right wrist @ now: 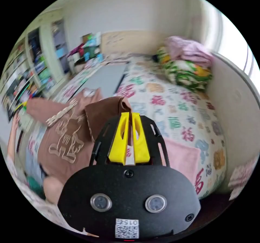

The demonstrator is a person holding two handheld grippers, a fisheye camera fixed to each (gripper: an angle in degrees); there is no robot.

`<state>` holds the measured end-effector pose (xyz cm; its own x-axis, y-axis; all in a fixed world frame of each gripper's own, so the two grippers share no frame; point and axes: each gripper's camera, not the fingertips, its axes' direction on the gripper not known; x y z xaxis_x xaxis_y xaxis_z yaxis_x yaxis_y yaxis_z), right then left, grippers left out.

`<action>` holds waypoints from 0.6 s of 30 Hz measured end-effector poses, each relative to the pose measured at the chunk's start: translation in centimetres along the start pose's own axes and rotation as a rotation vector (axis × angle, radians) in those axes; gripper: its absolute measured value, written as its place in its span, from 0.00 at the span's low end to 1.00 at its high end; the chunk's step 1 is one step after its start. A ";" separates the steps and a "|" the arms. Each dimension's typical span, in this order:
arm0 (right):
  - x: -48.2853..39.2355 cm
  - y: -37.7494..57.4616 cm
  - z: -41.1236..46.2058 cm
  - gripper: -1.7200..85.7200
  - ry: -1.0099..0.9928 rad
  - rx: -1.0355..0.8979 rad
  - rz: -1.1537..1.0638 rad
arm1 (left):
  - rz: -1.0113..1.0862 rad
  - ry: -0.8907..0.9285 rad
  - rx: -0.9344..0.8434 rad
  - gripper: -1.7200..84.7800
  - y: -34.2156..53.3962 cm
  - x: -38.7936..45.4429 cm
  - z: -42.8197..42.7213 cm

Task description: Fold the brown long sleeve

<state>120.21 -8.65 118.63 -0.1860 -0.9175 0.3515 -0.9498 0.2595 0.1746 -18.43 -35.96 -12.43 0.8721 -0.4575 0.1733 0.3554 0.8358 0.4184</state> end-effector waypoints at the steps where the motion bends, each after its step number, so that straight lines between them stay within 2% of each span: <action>1: 2.1 -1.4 -1.9 0.09 0.040 0.034 0.085 | -0.120 -0.043 0.144 0.12 -0.6 -5.0 -5.2; 3: 5.0 -1.8 -9.3 0.16 -0.032 0.236 0.254 | -0.225 -0.065 0.324 0.15 1.0 -8.5 -12.0; 4: 4.8 -1.1 -10.4 0.17 -0.083 0.275 0.256 | -0.235 -0.056 0.410 0.15 3.3 -8.9 -15.3; 6: 1.2 3.2 -11.7 0.17 -0.301 0.289 0.122 | -0.211 -0.022 0.434 0.15 7.8 -8.2 -17.4; 8: -2.2 7.9 -9.8 0.17 -0.421 0.169 0.028 | -0.139 0.048 0.349 0.14 13.0 -6.9 -16.9; 10: -4.9 13.3 -6.6 0.17 -0.486 0.007 -0.009 | -0.057 0.132 0.161 0.14 21.0 -5.1 -13.4; 14: -7.8 24.7 -1.1 0.18 -0.542 -0.268 -0.011 | -0.113 0.204 -0.120 0.15 32.7 -4.1 -7.0; 18: -7.2 30.5 -0.6 0.19 -0.601 -0.371 0.050 | -0.225 0.366 -0.274 0.17 40.9 -3.1 -3.2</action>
<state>92.78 6.05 121.99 -0.4351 -0.8816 -0.1829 -0.8079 0.2926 0.5115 -5.55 0.57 1.29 0.8071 -0.5402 -0.2382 0.5803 0.8002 0.1516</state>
